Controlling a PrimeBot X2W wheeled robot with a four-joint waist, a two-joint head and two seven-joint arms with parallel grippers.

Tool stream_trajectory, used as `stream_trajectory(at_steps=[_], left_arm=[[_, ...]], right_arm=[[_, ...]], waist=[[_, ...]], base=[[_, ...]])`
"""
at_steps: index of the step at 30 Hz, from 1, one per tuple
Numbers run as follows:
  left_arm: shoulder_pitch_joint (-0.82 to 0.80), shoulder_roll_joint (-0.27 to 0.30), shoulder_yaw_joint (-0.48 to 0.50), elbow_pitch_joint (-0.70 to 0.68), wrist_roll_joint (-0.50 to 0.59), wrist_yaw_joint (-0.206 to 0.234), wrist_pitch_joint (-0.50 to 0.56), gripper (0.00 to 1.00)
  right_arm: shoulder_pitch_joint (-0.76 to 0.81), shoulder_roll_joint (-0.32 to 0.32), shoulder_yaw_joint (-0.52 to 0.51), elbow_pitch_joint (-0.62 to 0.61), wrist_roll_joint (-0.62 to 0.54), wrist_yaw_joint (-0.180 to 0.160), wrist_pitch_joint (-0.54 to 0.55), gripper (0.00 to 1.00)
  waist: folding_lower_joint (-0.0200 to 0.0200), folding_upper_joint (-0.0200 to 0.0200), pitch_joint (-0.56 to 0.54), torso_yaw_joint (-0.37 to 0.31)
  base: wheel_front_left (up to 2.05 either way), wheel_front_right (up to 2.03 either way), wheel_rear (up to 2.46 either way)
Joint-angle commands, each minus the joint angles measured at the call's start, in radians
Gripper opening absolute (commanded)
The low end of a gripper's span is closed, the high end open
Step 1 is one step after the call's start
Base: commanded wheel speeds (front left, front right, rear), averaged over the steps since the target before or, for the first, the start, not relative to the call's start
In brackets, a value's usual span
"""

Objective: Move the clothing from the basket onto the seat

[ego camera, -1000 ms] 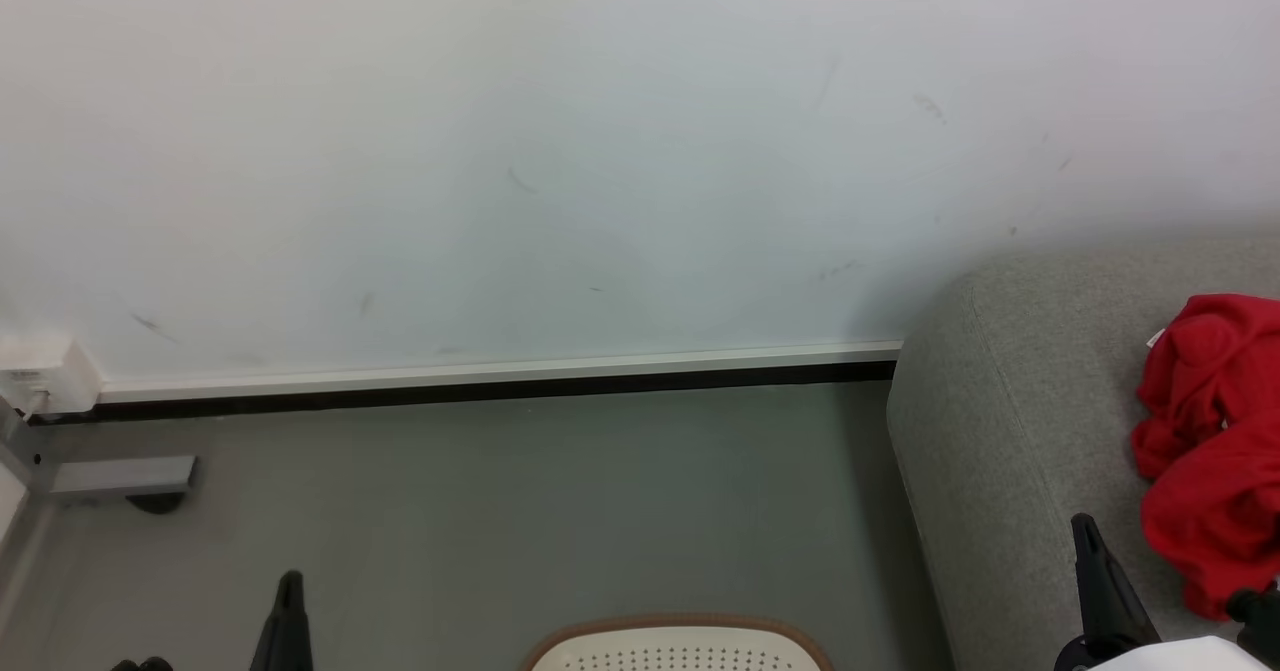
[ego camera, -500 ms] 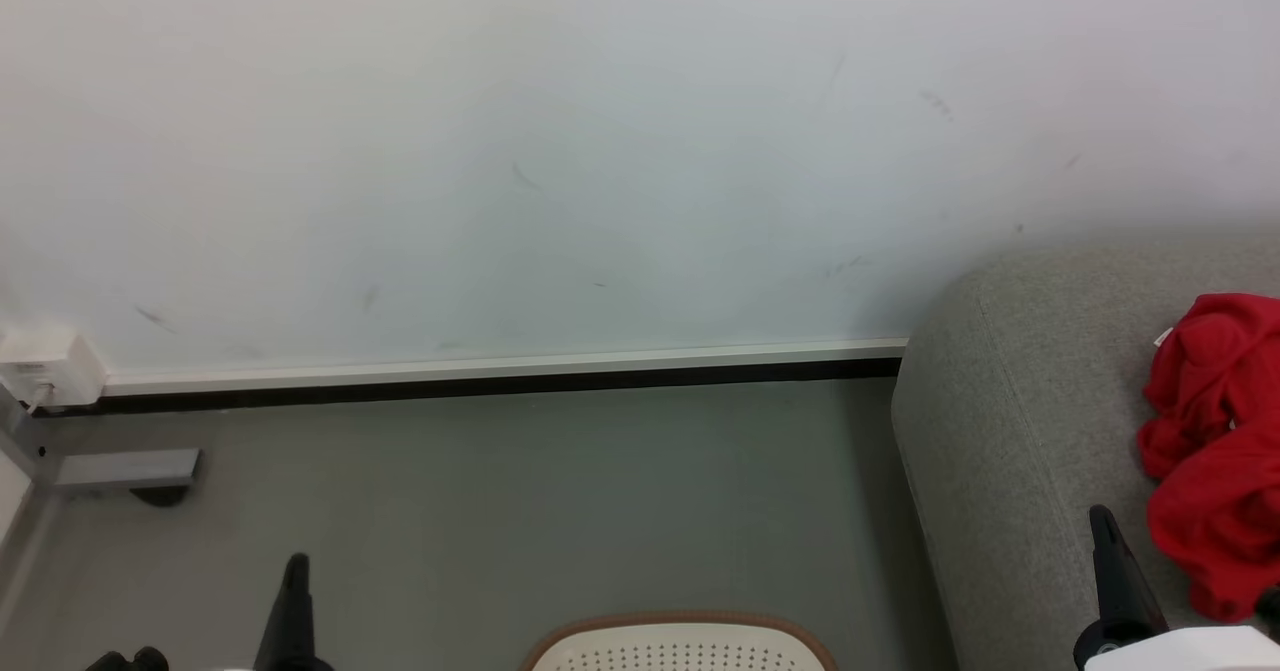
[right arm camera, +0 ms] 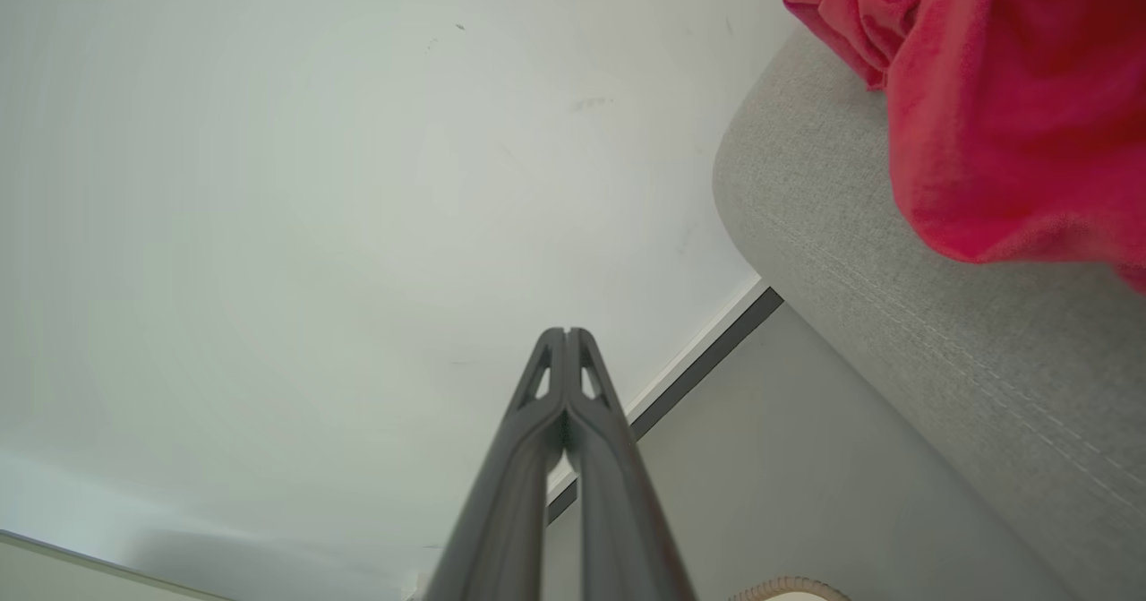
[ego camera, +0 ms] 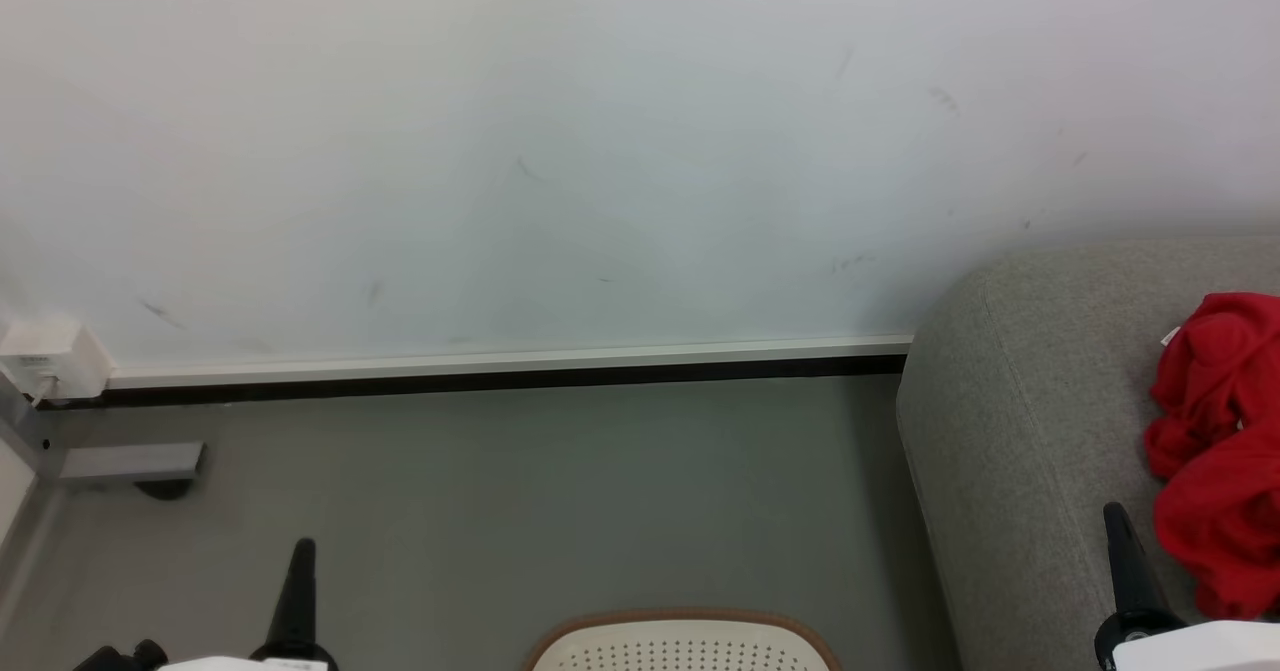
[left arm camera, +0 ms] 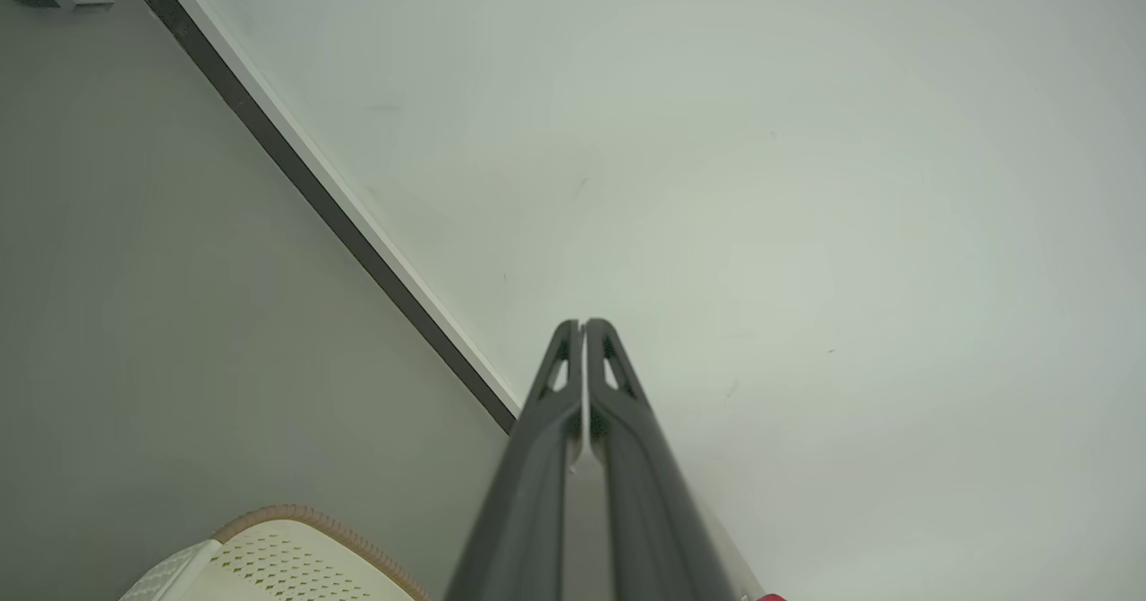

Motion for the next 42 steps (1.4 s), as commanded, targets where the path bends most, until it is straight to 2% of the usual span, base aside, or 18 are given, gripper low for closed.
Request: stream_trajectory(at_steps=[1,23,42], left_arm=[[-0.020,0.008,0.004,-0.010,-0.033,-0.008,0.009,0.00],[-0.046,0.010,0.006,-0.005,-0.250,-0.024,0.065,0.00],[-0.062,0.011,0.006,-0.001,-0.391,-0.035,0.104,0.00]], right_arm=[[-0.024,0.002,-0.011,-0.014,0.032,-0.001,0.008,0.00],[-0.029,0.015,-0.058,-0.021,0.220,-0.001,0.064,0.00],[-0.030,0.027,-0.090,-0.028,0.349,-0.002,0.103,0.00]], waist=[[0.0000,-0.0001,0.001,0.001],[0.0000,-0.0001,0.011,0.011],[0.0000,-0.0001,0.019,0.020]], base=[[0.00,0.00,0.00],[0.00,0.00,0.00],[0.00,0.00,0.00]])
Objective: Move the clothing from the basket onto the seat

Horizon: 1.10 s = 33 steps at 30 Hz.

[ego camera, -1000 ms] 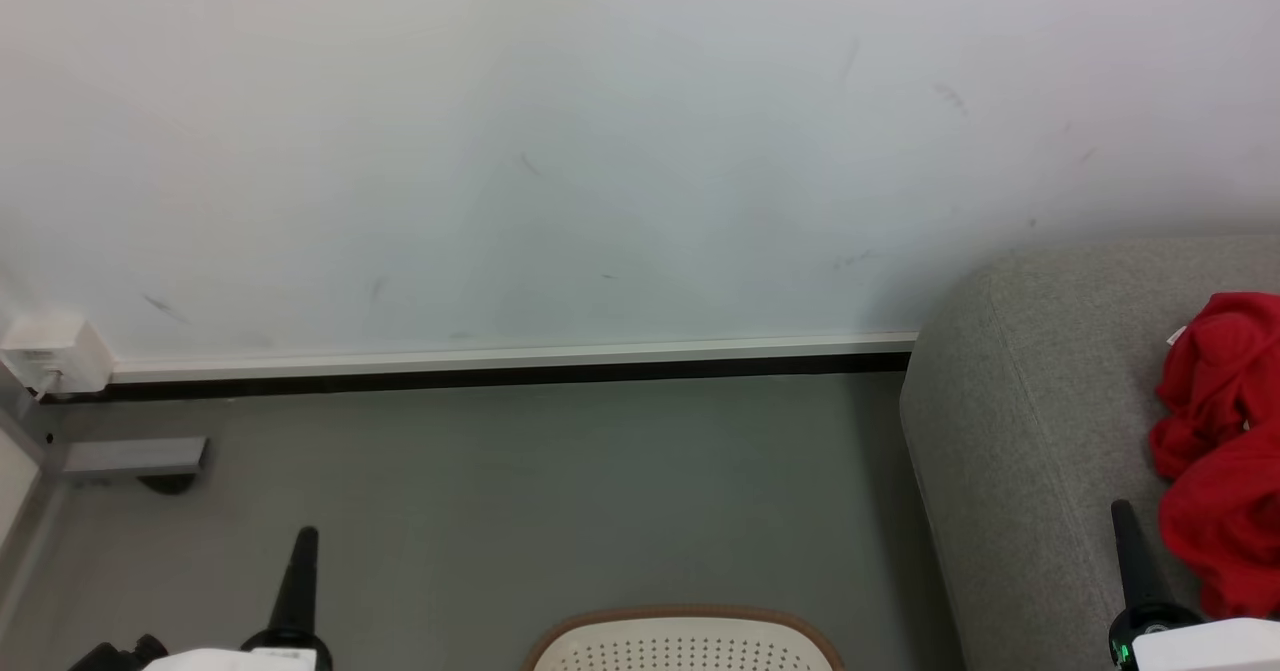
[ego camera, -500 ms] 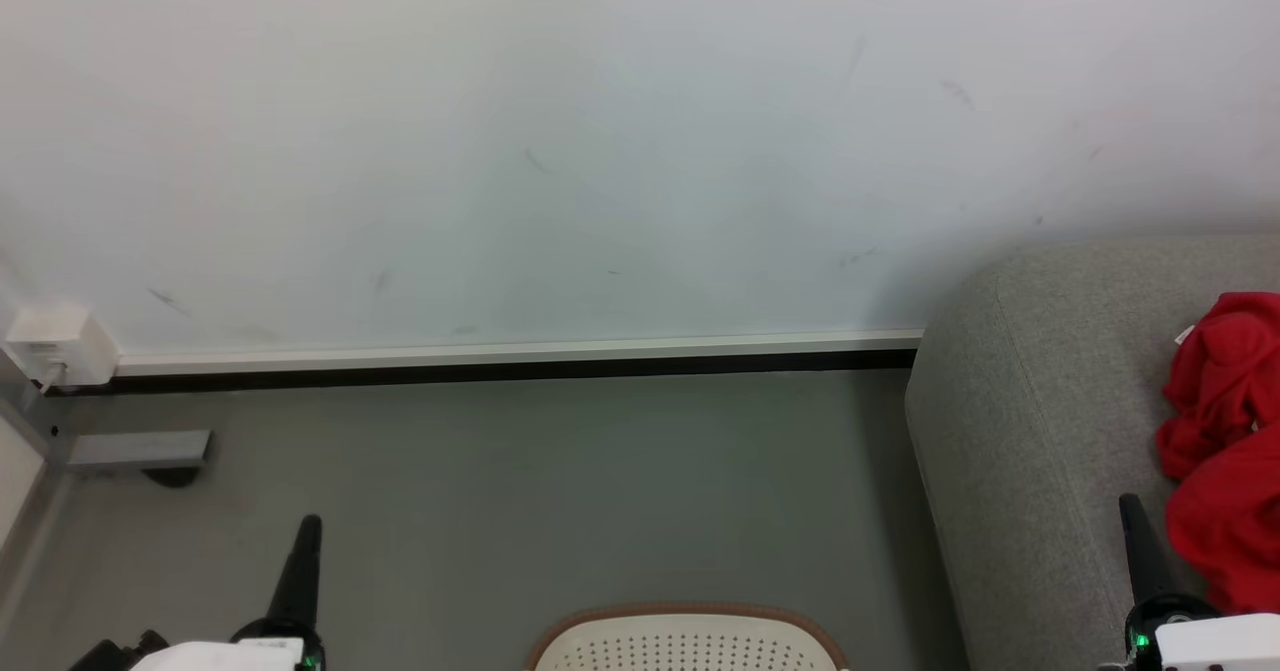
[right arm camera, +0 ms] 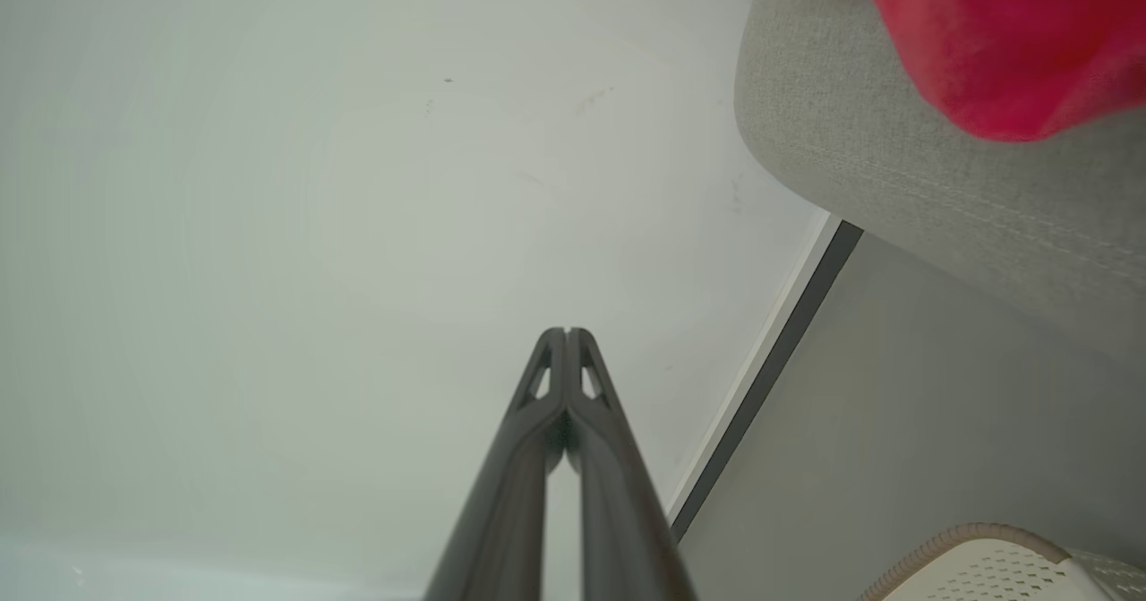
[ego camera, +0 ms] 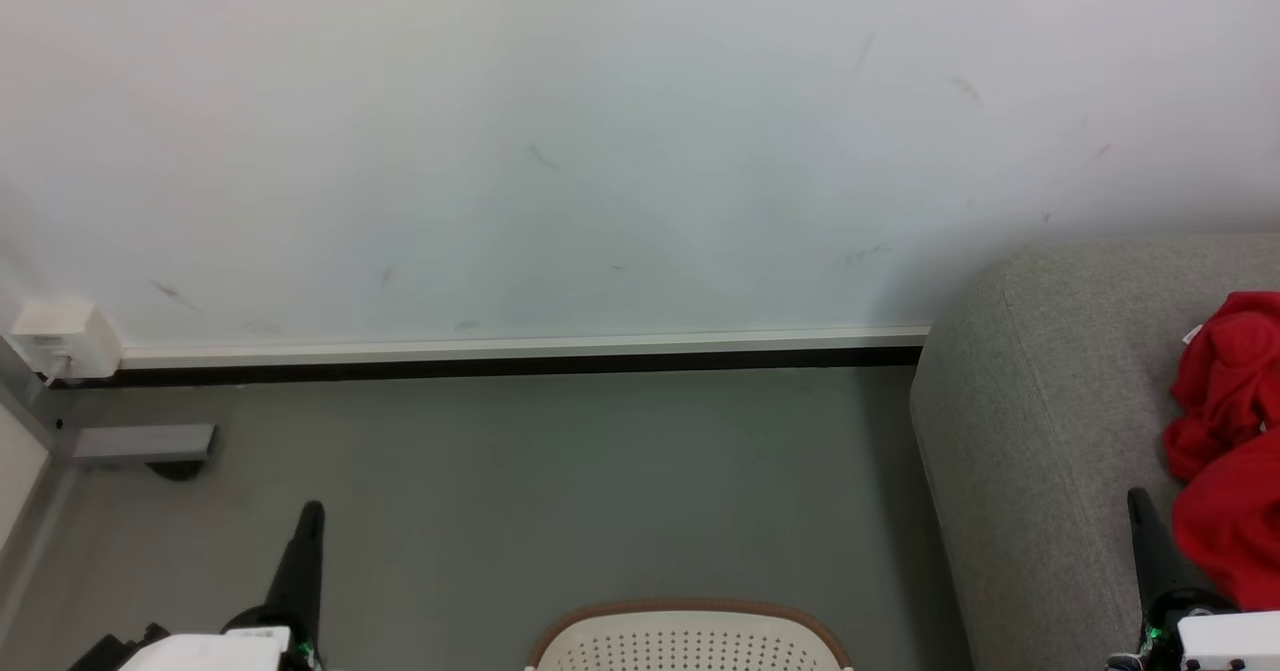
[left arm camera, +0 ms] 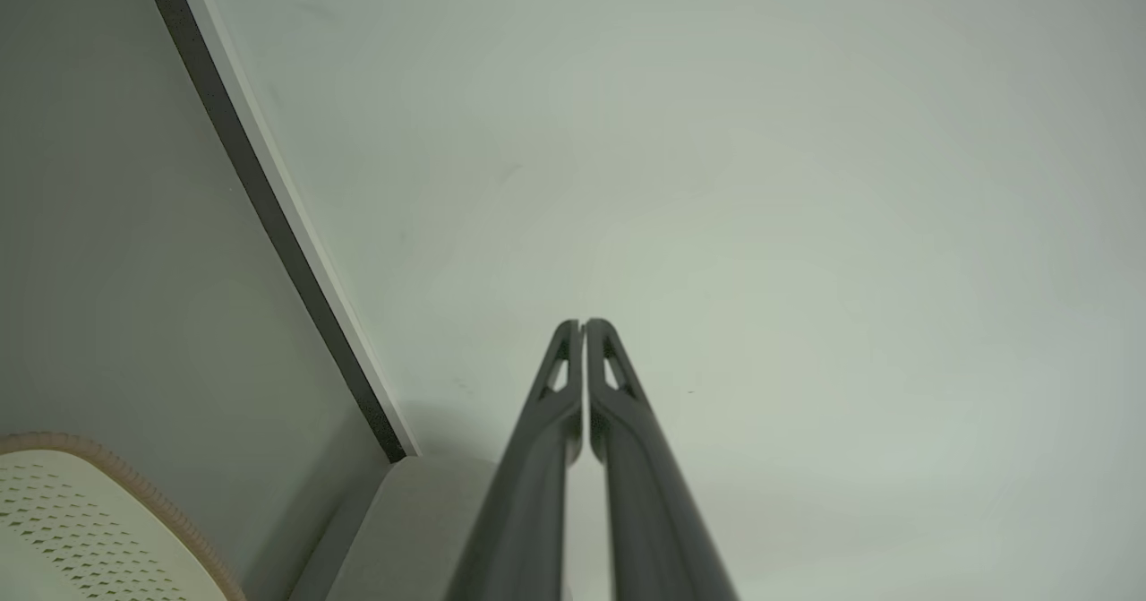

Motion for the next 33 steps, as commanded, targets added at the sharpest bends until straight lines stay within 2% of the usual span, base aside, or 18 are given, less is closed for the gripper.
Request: stream_trajectory(at_steps=[1,22,33], left_arm=[[-0.015,0.009,0.003,-0.003,-0.020,-0.008,0.008,0.00],[-0.031,0.009,0.004,0.001,-0.171,-0.019,0.046,0.00],[-0.030,0.009,0.004,0.001,-0.169,-0.018,0.046,0.00]], right_arm=[[-0.012,0.001,-0.010,-0.009,0.021,-0.002,0.007,0.00],[-0.016,0.013,-0.041,-0.014,0.150,-0.002,0.045,0.00],[-0.016,0.012,-0.041,-0.014,0.147,-0.002,0.046,0.00]], waist=[[0.0000,0.0000,0.001,0.001],[0.0000,0.0000,0.010,0.010],[0.0000,0.0000,0.010,0.011]], base=[[0.00,0.00,0.00],[0.00,0.00,0.00],[0.00,0.00,0.00]])
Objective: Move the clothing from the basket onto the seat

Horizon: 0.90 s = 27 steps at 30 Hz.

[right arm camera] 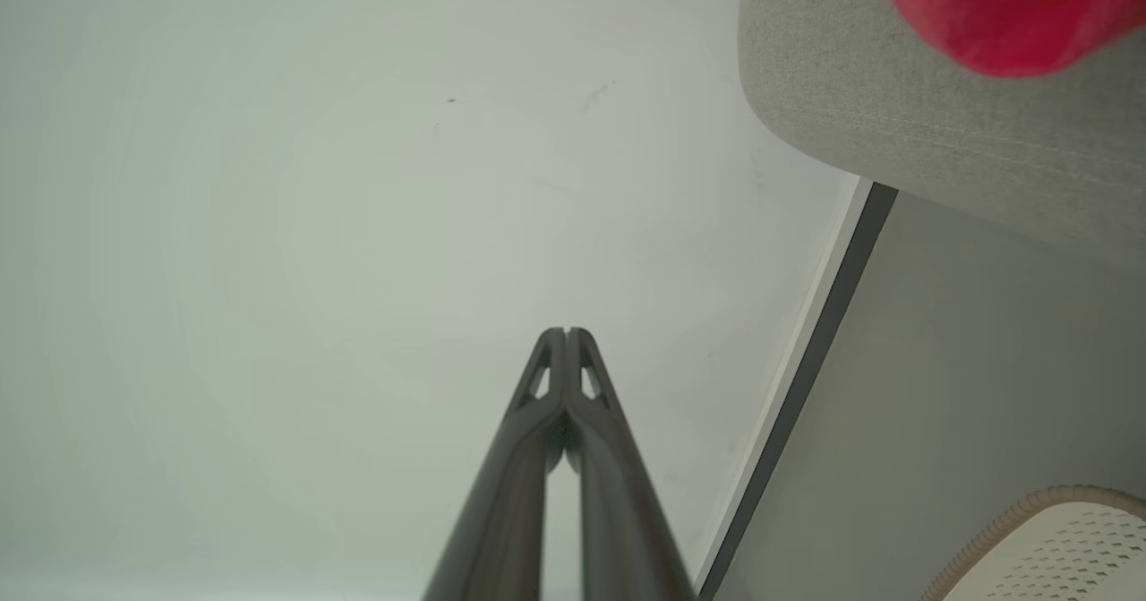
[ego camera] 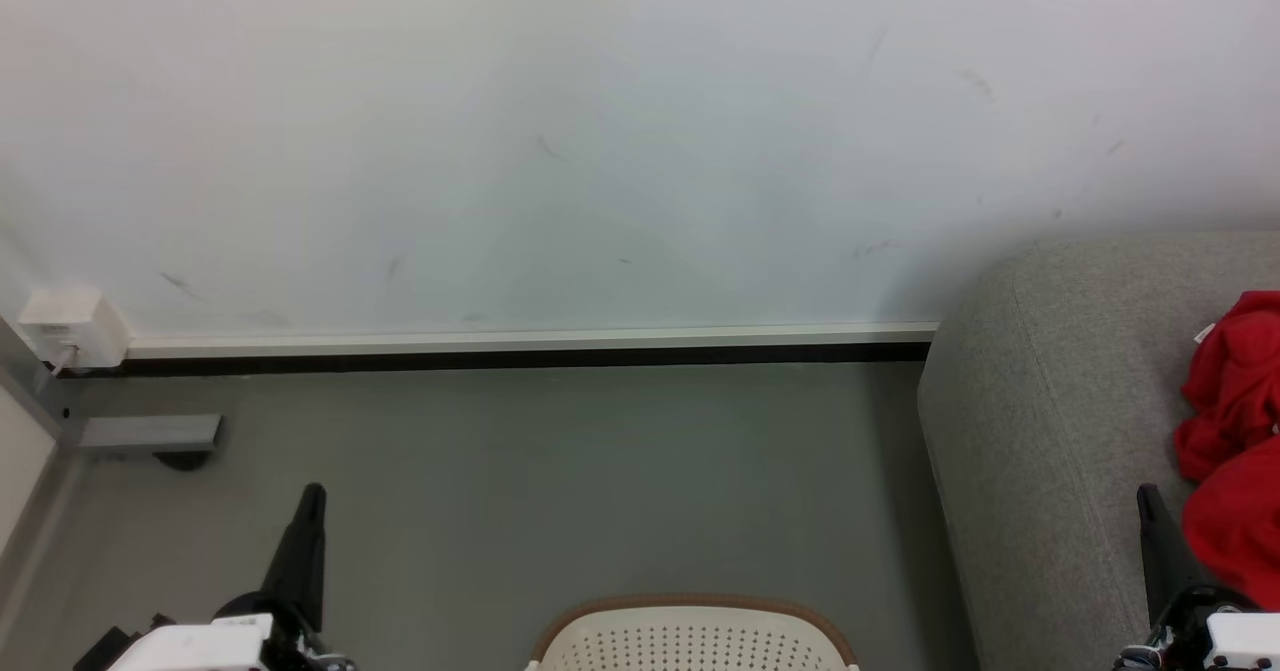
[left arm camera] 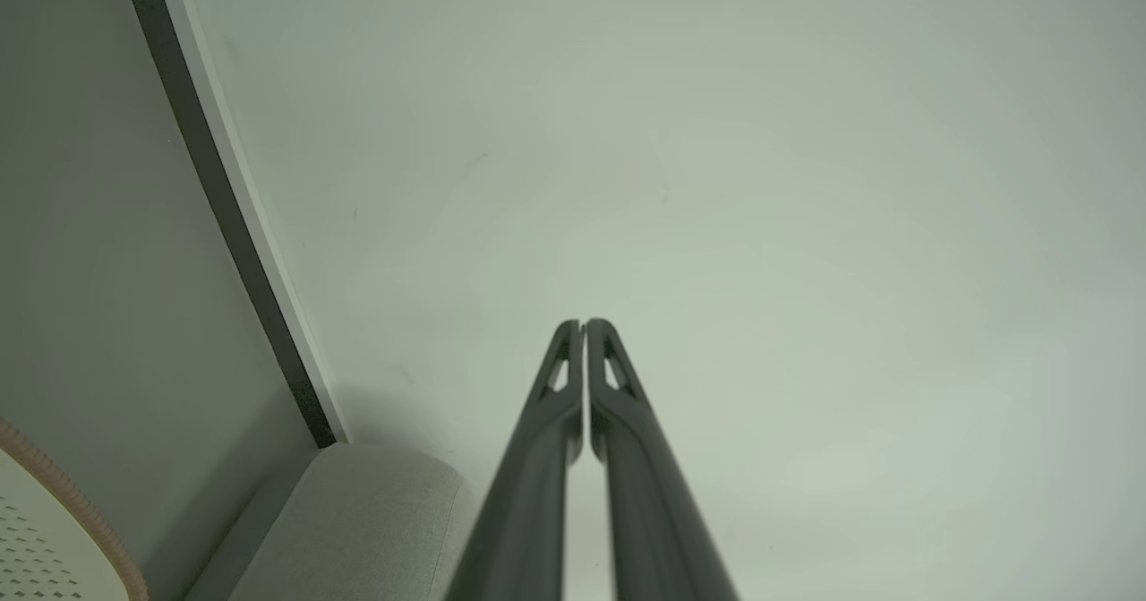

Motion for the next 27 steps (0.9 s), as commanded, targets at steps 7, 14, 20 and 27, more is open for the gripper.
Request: stream_trajectory(at_steps=[7,14,20,27], left_arm=[[-0.009,0.008,0.002,0.000,-0.014,-0.005,0.004,0.00],[-0.009,0.008,0.002,0.000,-0.014,-0.005,0.004,0.00],[-0.009,0.008,0.002,0.000,-0.014,-0.005,0.004,0.00],[-0.009,0.008,0.002,0.000,-0.014,-0.005,0.004,0.00]], right_arm=[[-0.012,0.001,-0.005,-0.006,0.001,-0.002,0.003,0.00],[-0.012,0.001,-0.005,-0.006,0.001,-0.002,0.003,0.00],[-0.012,0.001,-0.005,-0.006,0.001,-0.002,0.003,0.00],[-0.012,0.001,-0.005,-0.006,0.001,-0.002,0.003,0.00]], waist=[[0.0000,0.0000,0.000,0.000],[0.0000,0.0000,0.000,0.000],[0.0000,0.0000,0.000,0.000],[0.0000,0.0000,0.000,0.000]], base=[[0.00,0.00,0.00],[0.00,0.00,0.00],[0.00,0.00,0.00],[0.00,0.00,0.00]])
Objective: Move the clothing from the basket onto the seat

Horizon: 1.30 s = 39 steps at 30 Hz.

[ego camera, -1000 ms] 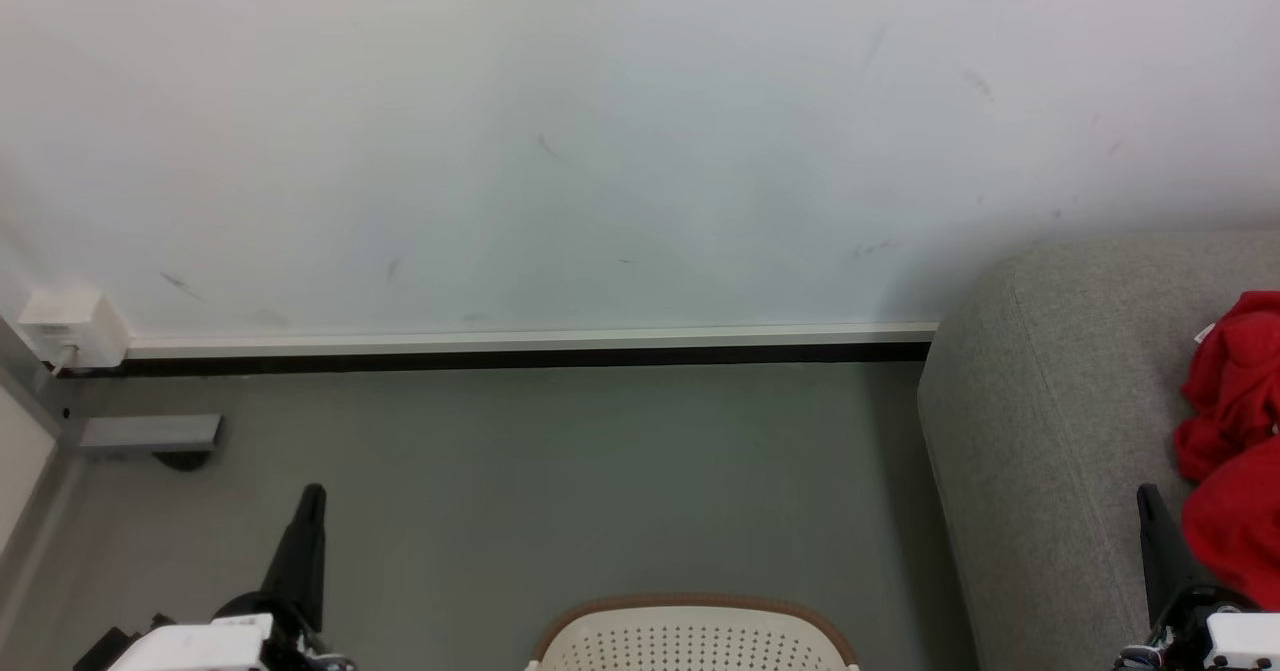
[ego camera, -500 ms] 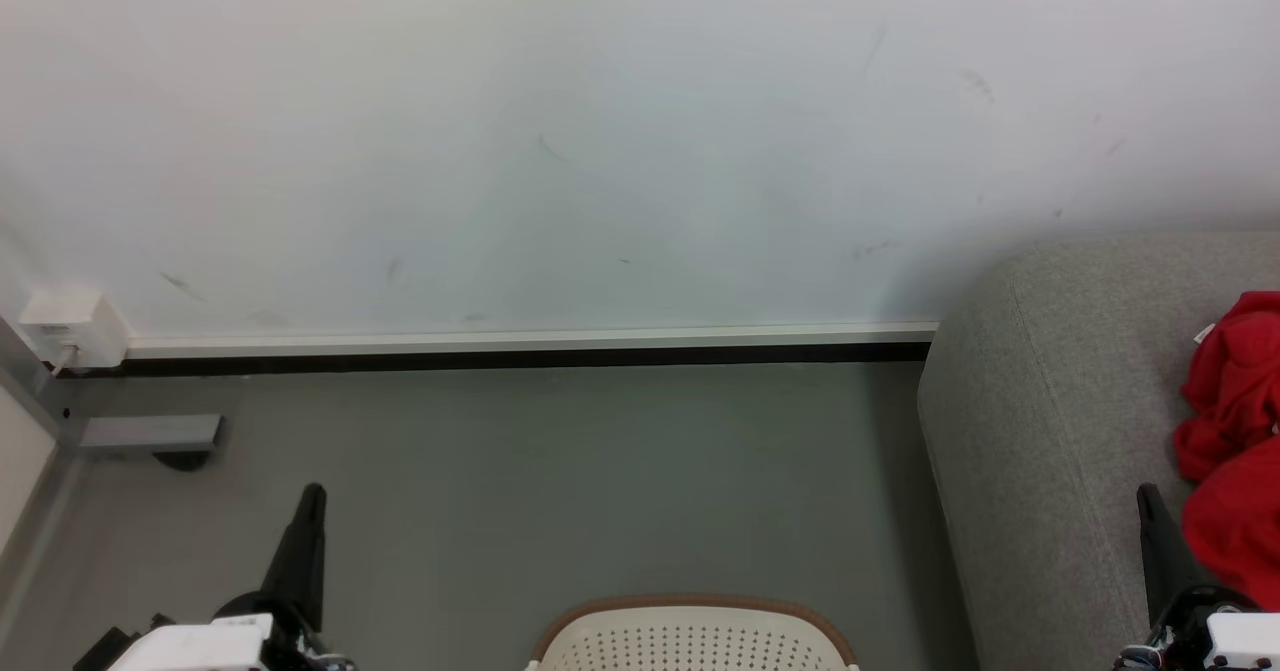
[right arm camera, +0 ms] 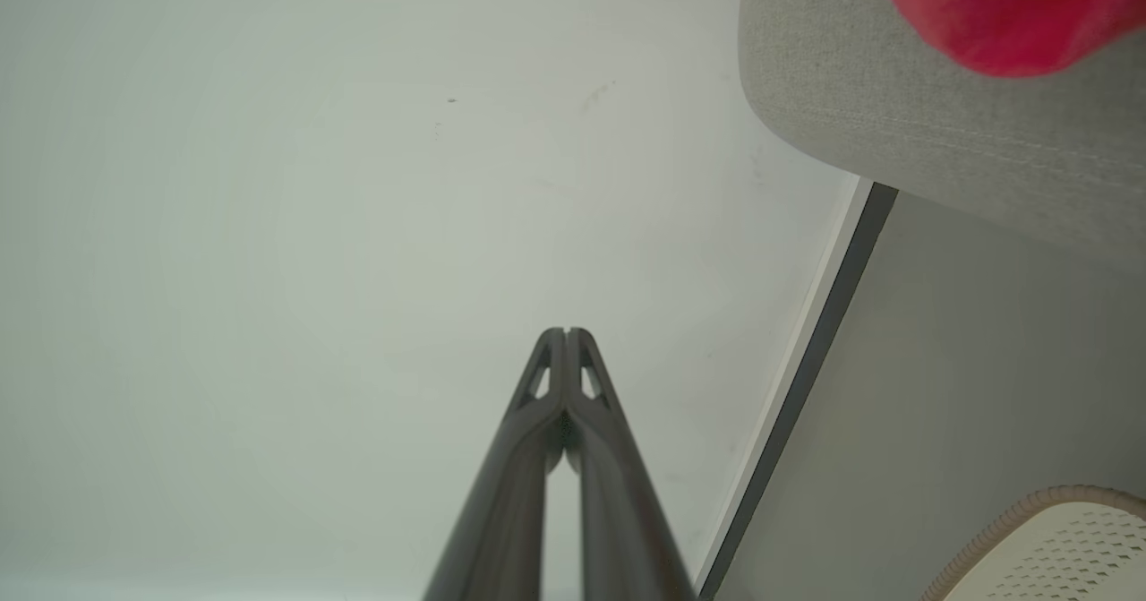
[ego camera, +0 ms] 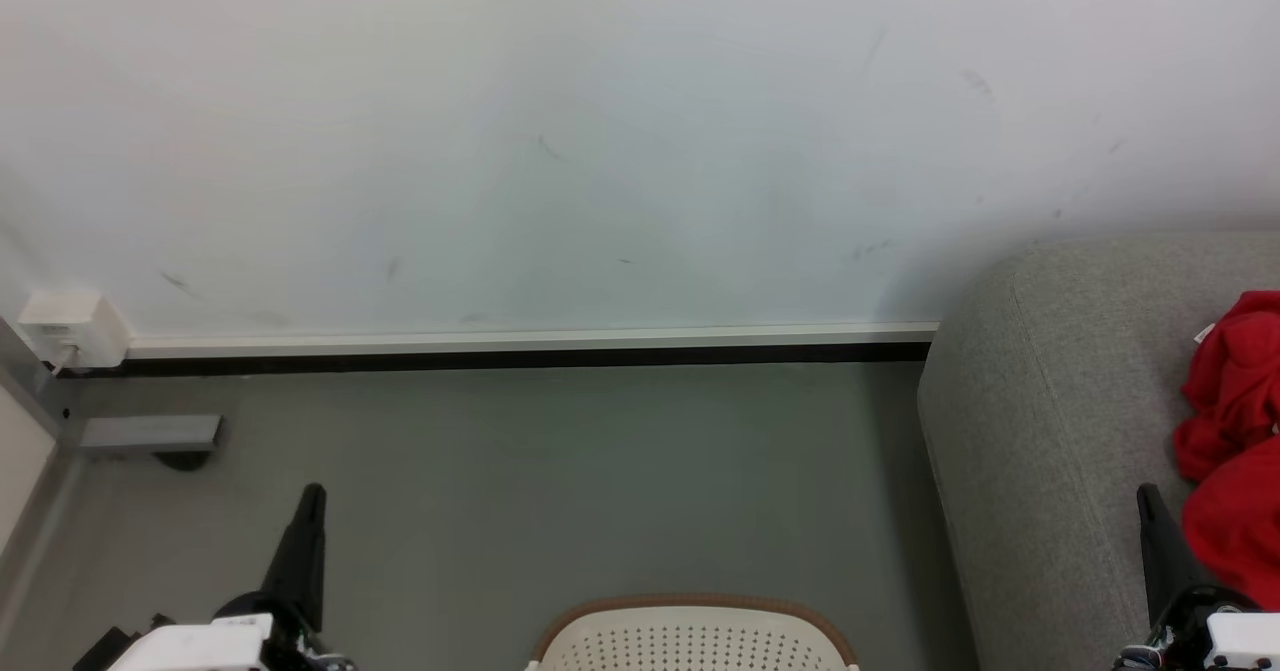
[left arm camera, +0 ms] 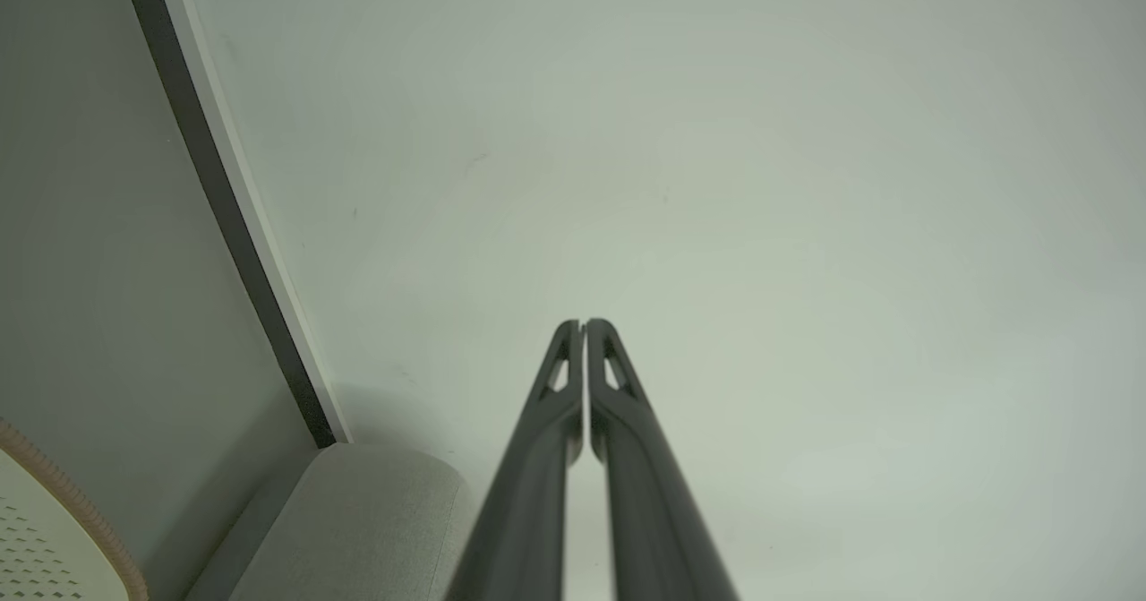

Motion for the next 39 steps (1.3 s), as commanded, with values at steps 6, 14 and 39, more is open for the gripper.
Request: stream_trajectory(at_steps=[6,14,39], left_arm=[[-0.008,0.007,0.002,0.000,-0.014,-0.005,0.004,0.00],[-0.008,0.007,0.002,0.000,-0.014,-0.005,0.004,0.00],[-0.008,0.007,0.002,0.000,-0.014,-0.005,0.004,0.00]], right_arm=[[-0.012,0.001,-0.005,-0.006,0.001,-0.002,0.003,0.00],[-0.012,0.001,-0.005,-0.006,0.001,-0.002,0.003,0.00],[-0.012,0.001,-0.005,-0.006,0.000,-0.002,0.004,0.00]], waist=[[0.0000,0.0000,0.000,0.000],[0.0000,0.0000,0.000,0.000],[0.0000,0.0000,0.000,0.000]], base=[[0.00,0.00,0.00],[0.00,0.00,0.00],[0.00,0.00,0.00]])
